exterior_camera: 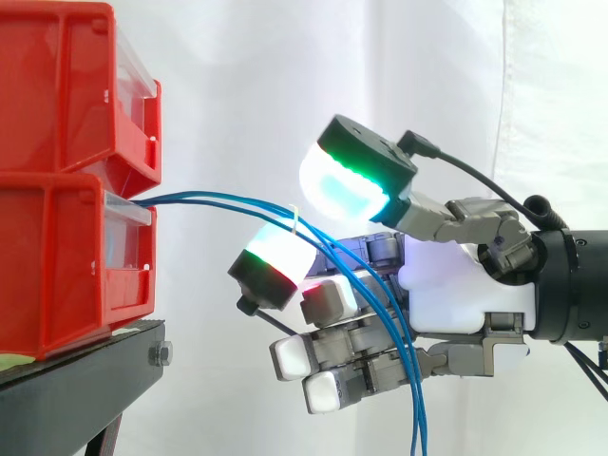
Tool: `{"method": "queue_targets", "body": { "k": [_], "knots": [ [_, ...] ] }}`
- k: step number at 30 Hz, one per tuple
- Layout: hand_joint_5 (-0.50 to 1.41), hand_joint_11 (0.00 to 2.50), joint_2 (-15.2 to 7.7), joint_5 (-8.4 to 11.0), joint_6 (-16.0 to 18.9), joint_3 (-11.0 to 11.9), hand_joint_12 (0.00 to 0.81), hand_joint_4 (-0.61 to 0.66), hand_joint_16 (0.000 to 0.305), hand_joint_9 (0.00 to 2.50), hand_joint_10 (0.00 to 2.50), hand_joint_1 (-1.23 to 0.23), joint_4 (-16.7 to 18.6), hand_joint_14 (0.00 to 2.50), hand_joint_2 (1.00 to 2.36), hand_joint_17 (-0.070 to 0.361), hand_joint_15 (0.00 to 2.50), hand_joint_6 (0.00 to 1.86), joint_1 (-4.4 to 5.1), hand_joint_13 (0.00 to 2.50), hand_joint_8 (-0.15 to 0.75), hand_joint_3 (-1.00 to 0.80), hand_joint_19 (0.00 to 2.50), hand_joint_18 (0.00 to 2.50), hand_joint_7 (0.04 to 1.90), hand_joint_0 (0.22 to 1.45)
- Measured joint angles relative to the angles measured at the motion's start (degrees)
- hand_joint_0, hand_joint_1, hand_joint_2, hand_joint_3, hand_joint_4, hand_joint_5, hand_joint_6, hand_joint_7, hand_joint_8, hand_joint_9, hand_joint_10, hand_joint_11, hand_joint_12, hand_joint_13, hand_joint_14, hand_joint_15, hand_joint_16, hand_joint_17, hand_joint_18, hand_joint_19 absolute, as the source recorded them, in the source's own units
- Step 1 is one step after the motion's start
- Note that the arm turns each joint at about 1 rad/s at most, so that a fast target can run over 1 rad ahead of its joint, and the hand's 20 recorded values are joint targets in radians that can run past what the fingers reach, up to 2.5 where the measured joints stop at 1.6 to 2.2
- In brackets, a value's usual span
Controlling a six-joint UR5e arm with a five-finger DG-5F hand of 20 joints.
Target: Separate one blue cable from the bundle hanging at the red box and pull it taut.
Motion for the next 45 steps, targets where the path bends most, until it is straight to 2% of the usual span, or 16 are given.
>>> {"method": "queue_targets", "body": {
  "k": [3,5,9,11,14,19,20,21,26,30,31,34,37,39,43,45],
  "knots": [
    [-0.15,0.94,0.0,0.03,0.0,0.0,0.349,0.07,0.040,1.18,0.02,-0.57,-0.1,0.02,1.00,0.090,0.61,0.91,0.00,0.97,0.344,-0.50,0.56,0.80,1.03,0.58],
    [-0.15,0.92,0.0,0.04,0.0,0.0,0.353,0.07,0.040,1.17,0.02,-0.60,-0.1,0.02,1.00,0.090,0.61,0.91,0.00,0.97,0.344,-0.50,0.57,0.80,1.07,0.60],
    [-0.15,0.96,0.0,0.04,0.0,0.0,0.355,0.11,0.041,1.16,0.02,-0.72,-0.1,0.02,1.02,0.093,0.62,0.92,0.00,0.96,0.350,-0.28,0.58,0.80,1.18,0.61],
    [-0.15,0.96,0.0,0.04,0.0,0.0,0.357,0.08,0.041,1.16,0.02,-0.74,-0.1,0.02,1.02,0.093,0.62,0.94,0.00,0.95,0.349,-0.22,0.58,0.80,1.13,0.62],
    [-0.15,0.97,0.0,0.04,0.0,0.0,0.358,0.04,0.042,1.14,0.02,-0.78,-0.1,0.02,1.02,0.095,0.62,0.95,0.00,0.95,0.346,-0.15,0.58,0.80,1.15,0.63],
    [-0.17,0.98,0.0,0.05,0.0,0.0,0.350,-0.01,0.043,1.09,0.02,-0.84,-0.1,0.02,1.02,0.096,0.62,0.96,0.00,0.91,0.323,-0.27,0.58,0.80,1.05,0.69],
    [-0.17,0.98,0.0,0.04,0.0,0.0,0.346,-0.01,0.043,1.08,0.02,-0.84,-0.1,0.02,1.01,0.096,0.63,0.96,0.00,0.91,0.325,-0.34,0.58,0.80,1.02,0.70],
    [-0.17,0.97,0.0,0.05,0.0,0.0,0.343,0.03,0.042,1.08,0.02,-0.86,-0.1,0.02,1.00,0.095,0.62,0.95,0.00,0.90,0.325,-0.50,0.58,0.80,1.02,0.69],
    [-0.15,0.96,0.0,0.04,0.0,0.0,0.359,0.08,0.045,1.14,0.02,-0.67,-0.1,0.02,1.00,0.101,0.63,0.93,0.00,0.92,0.348,-0.50,0.60,0.81,1.03,0.54],
    [-0.14,0.94,0.0,-0.02,0.0,0.0,0.353,0.08,0.045,1.18,0.02,-0.47,0.0,0.02,1.00,0.101,0.62,0.92,-0.03,0.93,0.345,-0.50,0.63,0.81,1.07,0.58],
    [-0.14,0.94,0.0,-0.02,0.0,0.0,0.354,0.08,0.045,1.18,0.02,-0.47,0.0,0.02,1.00,0.101,0.63,0.92,-0.08,0.93,0.341,-0.50,0.62,0.81,1.07,0.58],
    [-0.15,0.94,0.0,0.00,0.0,0.0,0.356,0.08,0.045,1.17,0.02,-0.52,0.1,0.02,1.01,0.100,0.63,0.92,-0.29,0.93,0.346,-0.45,0.62,0.81,1.08,0.60],
    [-0.15,0.95,0.0,0.03,0.0,0.0,0.360,0.11,0.045,1.13,0.02,-0.69,0.1,0.02,1.02,0.102,0.63,0.93,-0.45,0.91,0.343,-0.25,0.63,0.80,1.13,0.60],
    [-0.16,0.97,0.0,0.03,0.0,0.0,0.359,0.08,0.045,1.12,0.02,-0.76,0.1,0.02,1.02,0.102,0.63,0.93,-0.50,0.91,0.344,-0.16,0.63,0.80,1.19,0.62],
    [-0.16,0.96,0.0,-0.13,0.0,0.0,0.359,0.01,0.045,1.09,0.02,-0.81,0.1,0.02,1.02,0.102,0.63,0.95,-0.67,0.90,0.333,-0.12,0.62,0.80,1.15,0.65],
    [-0.17,0.99,0.0,-0.15,0.0,0.0,0.354,-0.02,0.045,1.06,0.02,-0.83,0.1,0.02,1.02,0.101,0.62,0.96,-0.77,0.89,0.326,-0.17,0.60,0.79,1.14,0.68]
  ]
}}
